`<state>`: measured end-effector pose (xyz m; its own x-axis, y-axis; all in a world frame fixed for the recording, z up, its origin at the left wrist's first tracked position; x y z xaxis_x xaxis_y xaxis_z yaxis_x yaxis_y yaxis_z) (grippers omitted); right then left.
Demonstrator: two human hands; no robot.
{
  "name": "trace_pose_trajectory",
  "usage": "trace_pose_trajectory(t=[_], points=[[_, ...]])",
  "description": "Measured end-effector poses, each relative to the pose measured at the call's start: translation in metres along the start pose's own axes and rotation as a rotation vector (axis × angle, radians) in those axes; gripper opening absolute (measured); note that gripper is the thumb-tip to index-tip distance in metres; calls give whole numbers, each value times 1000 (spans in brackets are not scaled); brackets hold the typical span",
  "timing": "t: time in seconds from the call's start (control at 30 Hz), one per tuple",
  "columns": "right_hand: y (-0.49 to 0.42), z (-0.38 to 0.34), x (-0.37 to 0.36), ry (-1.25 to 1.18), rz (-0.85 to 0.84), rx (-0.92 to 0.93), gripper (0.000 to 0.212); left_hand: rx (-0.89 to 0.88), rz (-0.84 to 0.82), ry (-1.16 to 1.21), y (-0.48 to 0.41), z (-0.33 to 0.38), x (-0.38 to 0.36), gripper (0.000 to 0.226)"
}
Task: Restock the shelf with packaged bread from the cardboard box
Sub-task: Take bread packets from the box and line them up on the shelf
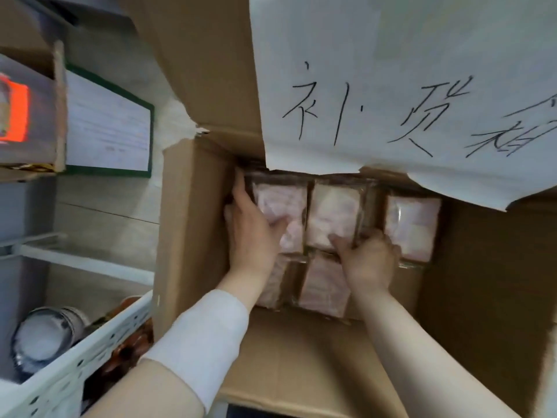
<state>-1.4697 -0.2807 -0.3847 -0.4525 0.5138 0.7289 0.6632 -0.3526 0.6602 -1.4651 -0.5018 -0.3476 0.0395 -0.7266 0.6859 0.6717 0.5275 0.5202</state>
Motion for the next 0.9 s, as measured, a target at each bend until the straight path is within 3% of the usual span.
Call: trace_pose_trajectory(t=[0.1,0.2,0.33,0.4,0.47,0.63,0.7,0.8,0.9], points=[[4,4,15,-220,-47,-45,46,90,-67,88,8,5,9,105],[20,7,35,-433,-124,-134,39,176,-143,118,19,6,25,81],[58,22,74,-669,-124,-200,46,192,-167,331,59,6,56,79],[85,33,88,-794,-181,-261,58,198,-151,500,89,8,76,68],[117,42,99,-886,-289,-268,55,220,-171,637,124,11,94,53],[211,50,133,-819,-491,37,14,209,-135,823,226,7,158,52],[254,49,152,-716,-508,181,17,133,-50,893,275,8,198,47],[328,45,181,-581,-498,368,38,9,99,964,355,9,272,34],[417,28,206,-519,-532,556,26,-101,260,954,437,2,354,29]])
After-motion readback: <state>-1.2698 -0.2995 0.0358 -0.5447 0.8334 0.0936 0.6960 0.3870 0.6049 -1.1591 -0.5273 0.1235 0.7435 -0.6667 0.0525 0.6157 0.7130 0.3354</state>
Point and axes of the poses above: each hand's wrist, its own y-axis away from the middle knuckle, its own x-axis out of the back of the hand, z = x × y, the point moved 8 cm from there along -y, towards the middle knuckle, and after that the axes turned 1 degree about y, right-handed, at the moved point
